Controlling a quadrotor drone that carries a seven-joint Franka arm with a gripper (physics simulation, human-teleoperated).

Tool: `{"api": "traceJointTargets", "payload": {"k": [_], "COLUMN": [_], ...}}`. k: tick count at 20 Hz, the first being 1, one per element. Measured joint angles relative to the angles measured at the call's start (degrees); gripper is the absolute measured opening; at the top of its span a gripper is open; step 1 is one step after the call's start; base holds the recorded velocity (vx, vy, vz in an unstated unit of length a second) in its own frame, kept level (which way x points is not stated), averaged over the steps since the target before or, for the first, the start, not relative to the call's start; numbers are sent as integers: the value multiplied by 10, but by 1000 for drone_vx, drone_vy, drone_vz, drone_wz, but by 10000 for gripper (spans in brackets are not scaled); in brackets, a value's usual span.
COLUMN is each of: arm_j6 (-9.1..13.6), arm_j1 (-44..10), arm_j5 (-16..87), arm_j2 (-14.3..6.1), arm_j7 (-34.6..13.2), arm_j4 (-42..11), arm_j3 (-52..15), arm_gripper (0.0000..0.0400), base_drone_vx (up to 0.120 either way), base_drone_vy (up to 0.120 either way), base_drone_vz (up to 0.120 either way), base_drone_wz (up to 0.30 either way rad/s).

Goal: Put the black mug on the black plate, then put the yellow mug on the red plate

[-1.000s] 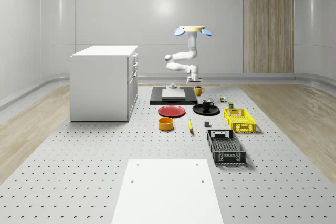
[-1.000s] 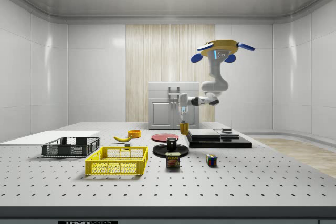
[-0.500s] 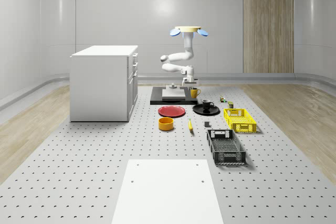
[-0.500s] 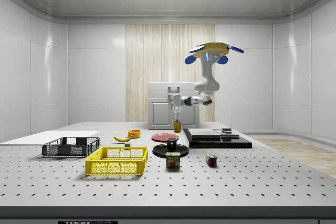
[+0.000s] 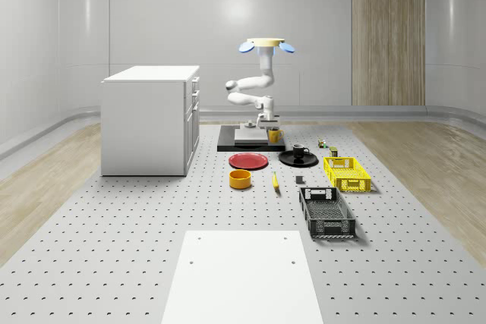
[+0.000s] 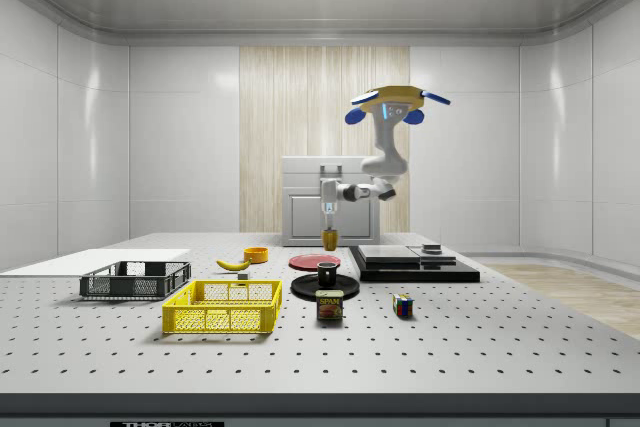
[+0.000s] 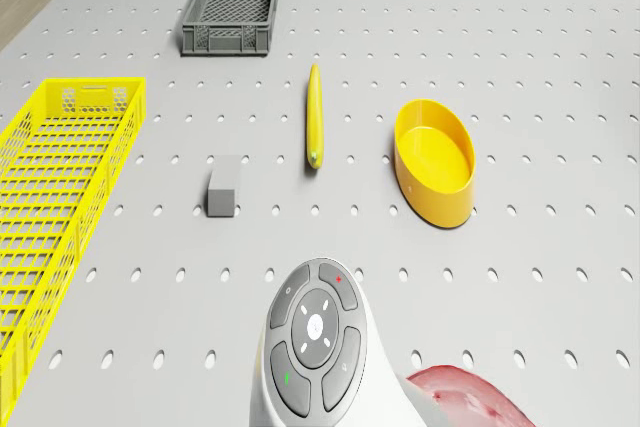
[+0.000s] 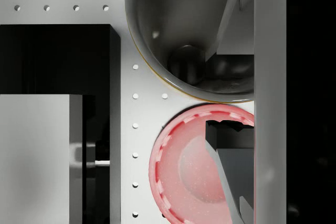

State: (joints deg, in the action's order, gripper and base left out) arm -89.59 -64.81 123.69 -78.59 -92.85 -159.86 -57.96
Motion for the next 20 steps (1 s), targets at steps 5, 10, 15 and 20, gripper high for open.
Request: {"api": "traceJointTargets", "payload": {"k": [5,10,15,20], "arm_j6": [0,0,0,0], "arm_j1": [0,0,0,0], "arm_j5": [0,0,0,0], "arm_j2": [0,0,0,0], "arm_j7": [0,0,0,0], "arm_j4": [0,0,0,0], "arm_j3": [0,0,0,0], "arm_gripper": [110,110,110,110], "base_drone_vx": [120,80,0,0], "base_drone_vy": [-120,-120,-120,-120], "base_drone_vz": [0,0,0,-104], "base_drone_wz": [0,0,0,0]}}
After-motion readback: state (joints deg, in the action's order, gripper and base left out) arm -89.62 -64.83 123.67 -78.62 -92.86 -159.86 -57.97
